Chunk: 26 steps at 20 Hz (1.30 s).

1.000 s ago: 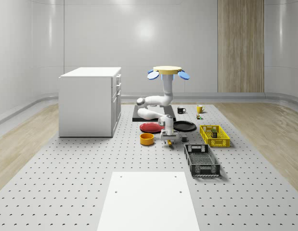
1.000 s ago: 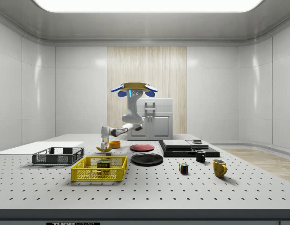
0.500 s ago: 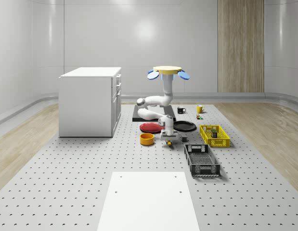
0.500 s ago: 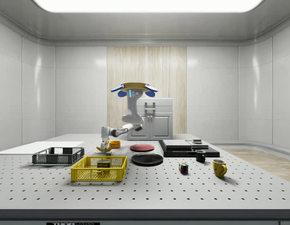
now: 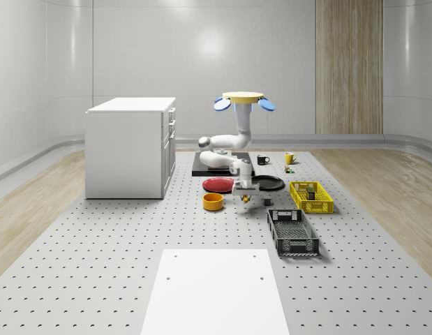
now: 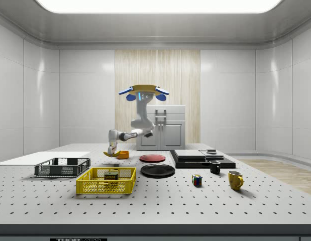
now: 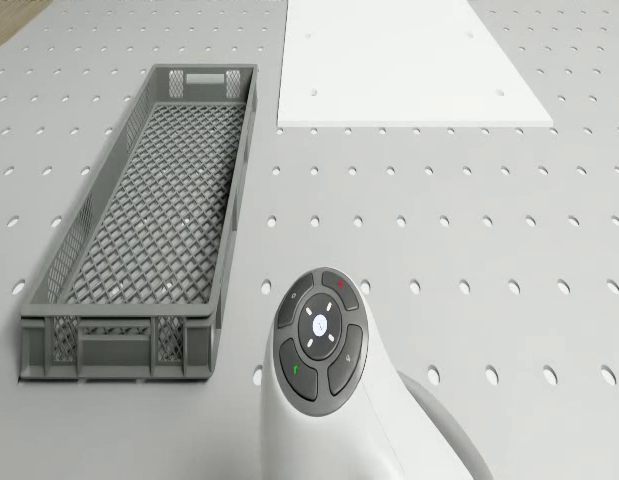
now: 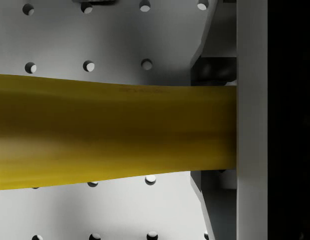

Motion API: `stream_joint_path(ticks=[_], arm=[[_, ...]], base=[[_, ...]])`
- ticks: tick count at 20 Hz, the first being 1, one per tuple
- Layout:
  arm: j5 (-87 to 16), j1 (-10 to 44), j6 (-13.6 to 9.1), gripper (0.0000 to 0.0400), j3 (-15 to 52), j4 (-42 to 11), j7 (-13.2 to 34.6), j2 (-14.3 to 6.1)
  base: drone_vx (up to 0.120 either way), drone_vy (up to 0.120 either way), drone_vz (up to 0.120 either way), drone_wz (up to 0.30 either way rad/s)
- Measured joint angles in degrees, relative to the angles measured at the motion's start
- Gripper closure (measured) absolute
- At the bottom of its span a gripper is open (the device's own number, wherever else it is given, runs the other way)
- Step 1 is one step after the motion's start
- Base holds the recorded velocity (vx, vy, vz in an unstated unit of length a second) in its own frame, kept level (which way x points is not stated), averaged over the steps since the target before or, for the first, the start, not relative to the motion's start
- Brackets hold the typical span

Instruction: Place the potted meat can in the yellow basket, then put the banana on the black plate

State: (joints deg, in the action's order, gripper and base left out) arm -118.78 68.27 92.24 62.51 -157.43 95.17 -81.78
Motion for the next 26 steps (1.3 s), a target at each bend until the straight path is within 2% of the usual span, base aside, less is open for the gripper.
stream_joint_path(ticks=[3,26], arm=[[0.5,0.0,-0.2,0.02,0.5,-0.2,0.1,-0.1],[1.3,0.3,0.2,0.02,1.1,-0.4,0.5,-0.9]], base=[[-0.12,0.12,0.093,0.0],[-0.12,0.12,0.0,0.0]])
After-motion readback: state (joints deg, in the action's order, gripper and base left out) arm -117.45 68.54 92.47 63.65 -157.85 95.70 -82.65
